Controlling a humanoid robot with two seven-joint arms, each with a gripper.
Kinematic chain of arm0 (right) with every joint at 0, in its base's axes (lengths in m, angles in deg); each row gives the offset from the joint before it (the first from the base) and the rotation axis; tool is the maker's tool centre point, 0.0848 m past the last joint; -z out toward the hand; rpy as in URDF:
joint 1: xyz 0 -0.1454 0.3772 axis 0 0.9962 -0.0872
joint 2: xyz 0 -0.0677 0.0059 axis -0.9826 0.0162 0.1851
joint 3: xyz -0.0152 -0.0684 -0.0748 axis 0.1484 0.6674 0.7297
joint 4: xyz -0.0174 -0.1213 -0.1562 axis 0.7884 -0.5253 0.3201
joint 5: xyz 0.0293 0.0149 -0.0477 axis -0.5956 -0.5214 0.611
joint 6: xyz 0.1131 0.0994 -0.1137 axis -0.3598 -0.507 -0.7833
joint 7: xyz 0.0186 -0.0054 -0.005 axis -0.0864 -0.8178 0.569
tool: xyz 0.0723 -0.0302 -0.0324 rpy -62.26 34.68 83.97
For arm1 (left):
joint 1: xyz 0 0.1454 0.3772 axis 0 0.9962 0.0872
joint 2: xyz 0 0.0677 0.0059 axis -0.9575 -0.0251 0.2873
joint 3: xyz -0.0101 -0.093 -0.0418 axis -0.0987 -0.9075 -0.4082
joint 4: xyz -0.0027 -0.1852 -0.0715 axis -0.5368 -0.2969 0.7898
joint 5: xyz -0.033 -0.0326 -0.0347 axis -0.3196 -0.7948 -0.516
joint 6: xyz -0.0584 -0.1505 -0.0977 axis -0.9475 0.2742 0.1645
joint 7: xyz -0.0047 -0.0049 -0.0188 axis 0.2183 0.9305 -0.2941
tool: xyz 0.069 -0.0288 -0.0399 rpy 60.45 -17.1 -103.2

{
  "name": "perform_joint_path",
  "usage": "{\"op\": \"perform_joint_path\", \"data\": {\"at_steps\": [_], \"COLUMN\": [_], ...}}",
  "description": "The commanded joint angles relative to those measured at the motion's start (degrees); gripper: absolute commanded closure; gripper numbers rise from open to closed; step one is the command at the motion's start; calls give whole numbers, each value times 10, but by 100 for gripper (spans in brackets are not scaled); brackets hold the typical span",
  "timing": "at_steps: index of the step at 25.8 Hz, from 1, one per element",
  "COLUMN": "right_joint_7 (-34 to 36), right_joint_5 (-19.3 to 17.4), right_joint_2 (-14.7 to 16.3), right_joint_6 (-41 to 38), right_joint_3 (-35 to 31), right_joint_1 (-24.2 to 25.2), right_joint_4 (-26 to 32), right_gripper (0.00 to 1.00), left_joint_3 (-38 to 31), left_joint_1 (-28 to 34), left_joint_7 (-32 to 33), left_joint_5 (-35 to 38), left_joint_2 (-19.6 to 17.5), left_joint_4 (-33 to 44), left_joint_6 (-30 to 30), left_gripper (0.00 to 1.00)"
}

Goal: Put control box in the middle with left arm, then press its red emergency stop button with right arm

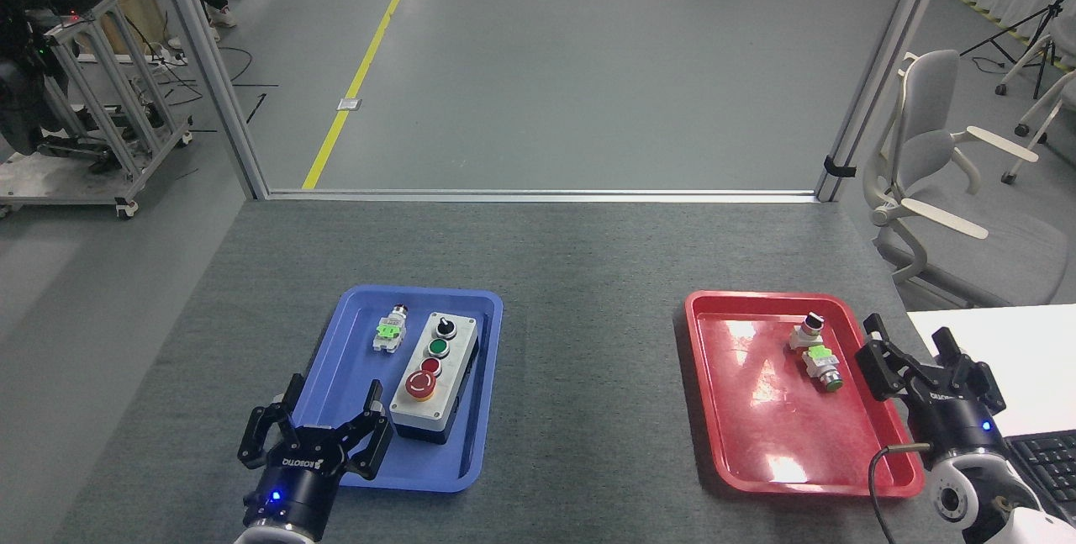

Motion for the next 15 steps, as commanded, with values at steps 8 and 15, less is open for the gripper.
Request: {"op": "perform_joint_path", "data": {"at_steps": [8, 15], "right_joint_7": [-1, -1], "right_joint_5": [-3, -9], "right_joint_2": [-2, -1], "right_joint_6": [1, -5], "right_joint_3": [-41, -42], "right_joint_1": [-5, -5], "right_joint_4": [-7, -13], "right_gripper": [0, 0], "left_joint_3": [1, 1], "left_joint_1": [5, 3], "left_joint_7": [-1, -3], "left_joint_5": [0, 0], "left_joint_2": [0, 0], "left_joint_4": [18, 14], "left_joint_6": [3, 3], "left_gripper": [1, 0]}}
